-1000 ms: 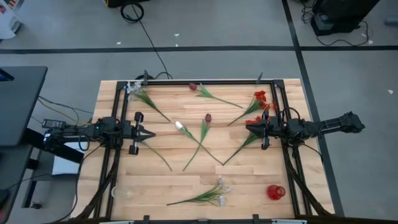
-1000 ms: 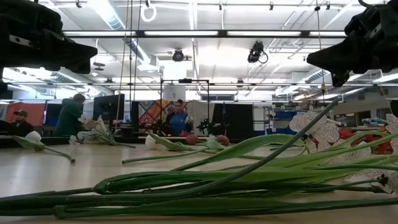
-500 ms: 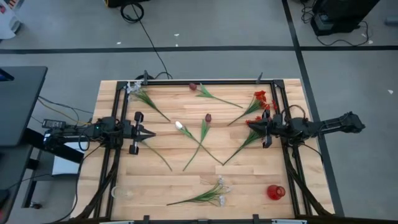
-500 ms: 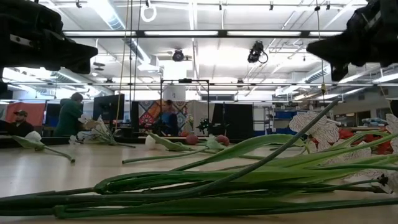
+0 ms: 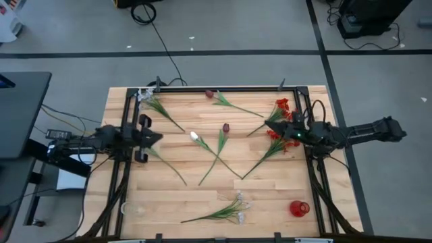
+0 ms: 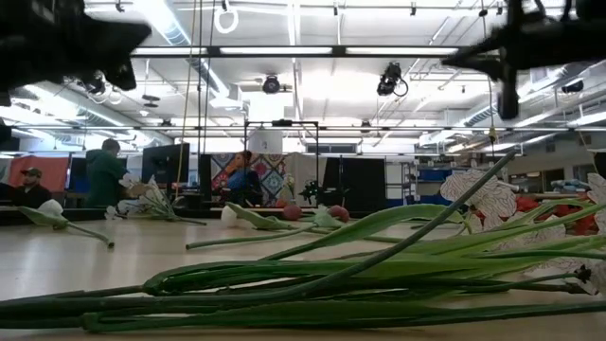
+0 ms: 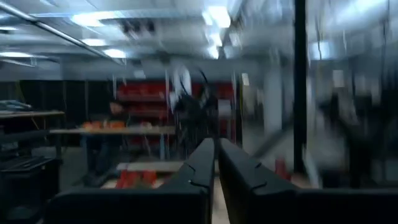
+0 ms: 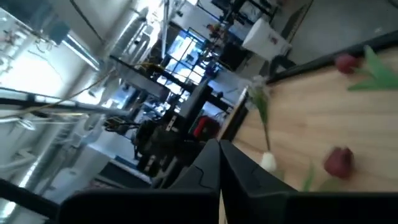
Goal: Sort flowers into vase by color
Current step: Put the bottom orange flowers into the red vase
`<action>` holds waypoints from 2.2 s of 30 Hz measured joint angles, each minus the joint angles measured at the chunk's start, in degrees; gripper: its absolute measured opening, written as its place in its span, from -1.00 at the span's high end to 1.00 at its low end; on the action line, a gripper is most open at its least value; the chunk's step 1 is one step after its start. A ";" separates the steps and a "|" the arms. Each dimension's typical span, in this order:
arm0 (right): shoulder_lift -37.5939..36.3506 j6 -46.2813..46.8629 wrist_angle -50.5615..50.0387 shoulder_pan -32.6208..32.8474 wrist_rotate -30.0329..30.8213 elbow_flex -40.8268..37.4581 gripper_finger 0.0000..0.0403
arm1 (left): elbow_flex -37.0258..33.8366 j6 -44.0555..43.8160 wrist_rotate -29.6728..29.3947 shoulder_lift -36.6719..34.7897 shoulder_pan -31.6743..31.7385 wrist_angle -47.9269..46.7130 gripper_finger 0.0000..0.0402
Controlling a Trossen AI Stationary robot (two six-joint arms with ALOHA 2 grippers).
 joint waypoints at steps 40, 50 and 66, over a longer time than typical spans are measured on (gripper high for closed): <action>51.84 74.38 -70.16 -0.58 -25.77 29.60 -0.41 | 2.86 -49.91 -6.10 16.17 -0.11 -14.97 0.86; 51.79 70.60 -65.77 -5.66 -23.95 22.64 0.16 | 2.99 -46.84 -3.12 17.84 -0.07 -14.93 0.86; 44.00 50.48 -61.13 1.00 -5.39 30.06 0.82 | 13.18 -41.25 -0.59 38.35 -0.07 -5.14 0.84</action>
